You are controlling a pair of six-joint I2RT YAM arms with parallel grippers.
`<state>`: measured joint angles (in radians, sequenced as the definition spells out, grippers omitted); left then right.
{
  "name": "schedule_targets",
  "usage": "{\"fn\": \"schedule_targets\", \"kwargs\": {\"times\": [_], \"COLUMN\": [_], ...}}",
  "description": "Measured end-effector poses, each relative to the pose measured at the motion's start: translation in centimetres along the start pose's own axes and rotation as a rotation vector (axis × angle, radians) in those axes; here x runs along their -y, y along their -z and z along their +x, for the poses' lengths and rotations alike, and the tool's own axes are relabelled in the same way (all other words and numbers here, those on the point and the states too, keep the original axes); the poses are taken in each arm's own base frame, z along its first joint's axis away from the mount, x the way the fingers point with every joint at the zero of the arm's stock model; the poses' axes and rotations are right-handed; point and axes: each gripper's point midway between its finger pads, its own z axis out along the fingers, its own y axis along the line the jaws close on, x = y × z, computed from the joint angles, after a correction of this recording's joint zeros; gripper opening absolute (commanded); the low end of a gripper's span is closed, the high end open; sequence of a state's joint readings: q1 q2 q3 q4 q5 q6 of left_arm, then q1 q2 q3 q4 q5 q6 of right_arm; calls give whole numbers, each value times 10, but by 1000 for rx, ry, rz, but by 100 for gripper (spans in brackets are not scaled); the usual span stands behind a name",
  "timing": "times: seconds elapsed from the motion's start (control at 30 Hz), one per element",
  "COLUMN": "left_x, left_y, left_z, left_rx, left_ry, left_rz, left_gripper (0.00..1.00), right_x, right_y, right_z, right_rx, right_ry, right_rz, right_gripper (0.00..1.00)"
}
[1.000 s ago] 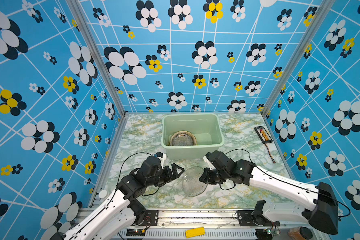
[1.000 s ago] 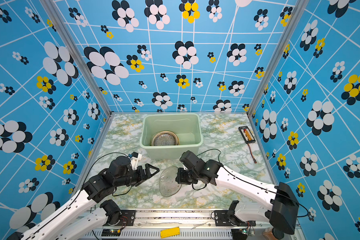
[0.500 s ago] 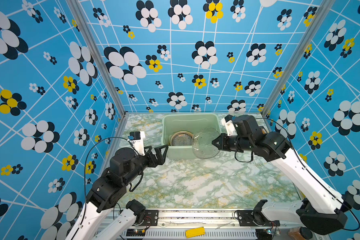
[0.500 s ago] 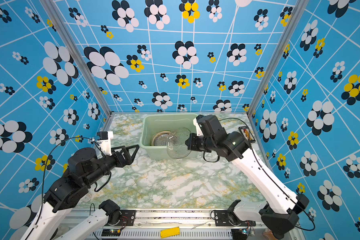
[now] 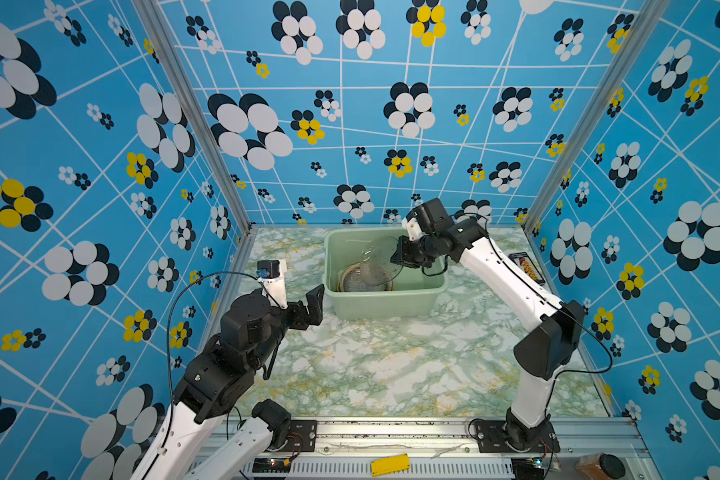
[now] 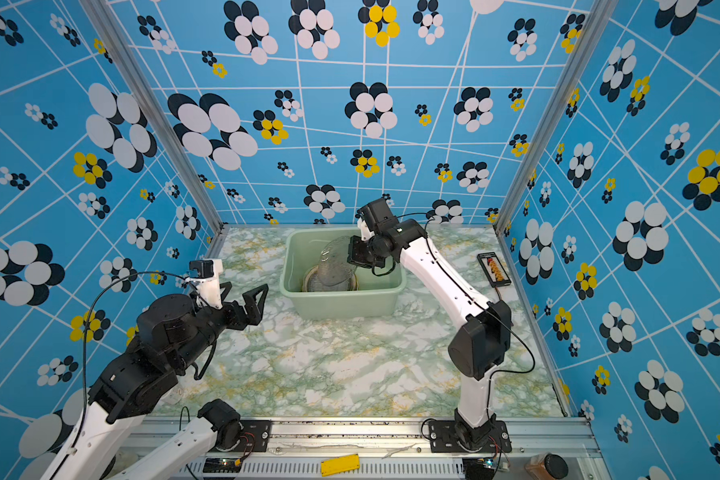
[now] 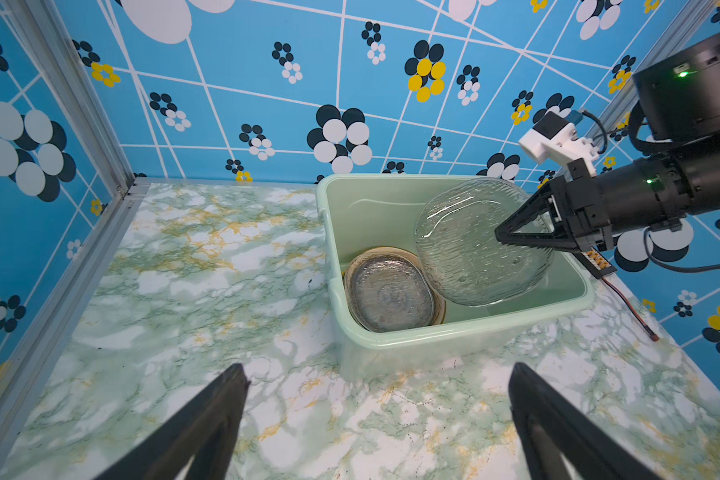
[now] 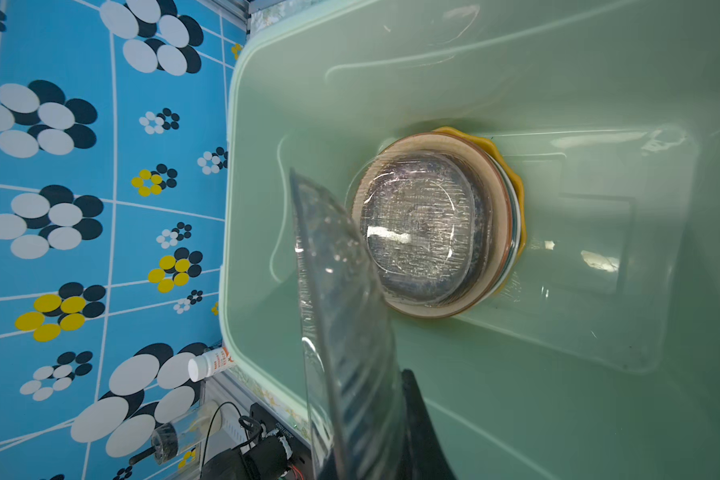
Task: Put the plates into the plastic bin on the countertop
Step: 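Lower the clear plate into the bin against the stack and open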
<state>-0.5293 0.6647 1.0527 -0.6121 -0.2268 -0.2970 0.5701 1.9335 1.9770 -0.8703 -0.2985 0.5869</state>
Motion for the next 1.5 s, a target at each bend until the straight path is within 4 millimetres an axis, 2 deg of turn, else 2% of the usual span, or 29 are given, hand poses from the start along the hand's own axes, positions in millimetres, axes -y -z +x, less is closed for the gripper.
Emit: {"fn": "schedule_targets", "kwargs": {"times": [0.3, 0.43, 0.53, 0.67, 0.83, 1.17, 1.27, 1.5], "left_x": [-11, -16, -20, -23, -24, -25, -26, -29], "left_y": [-26, -36, -40, -42, -42, -42, -42, -42], "left_z": [23, 32, 34, 33, 33, 33, 33, 33], "left_rx": [-53, -75, -82, -78, -79, -82, -81, -82], "left_ry": [-20, -19, -15, -8, -1, 5, 8, 12], "left_rz": [-61, -82, -92, -97, -93, -90, -92, -99], "left_gripper": [99, 99, 99, 99, 99, 99, 99, 99], "right_x": [13, 22, 28, 32, 32, 34, 37, 43], "right_y": [-78, -107, -122, -131, -132, -137, -141, -147], "right_z": [-18, -16, -11, -6, -5, -3, -1, 1], "right_rx": [-76, -112, -140, -163, -169, -178, -185, -189], "right_ry": [-30, -42, -52, -61, -62, -68, -73, -76], "right_rz": [-22, -18, -14, -15, -21, -19, -15, 4], "right_gripper": [8, 8, 9, 10, 16, 19, 26, 51]}}
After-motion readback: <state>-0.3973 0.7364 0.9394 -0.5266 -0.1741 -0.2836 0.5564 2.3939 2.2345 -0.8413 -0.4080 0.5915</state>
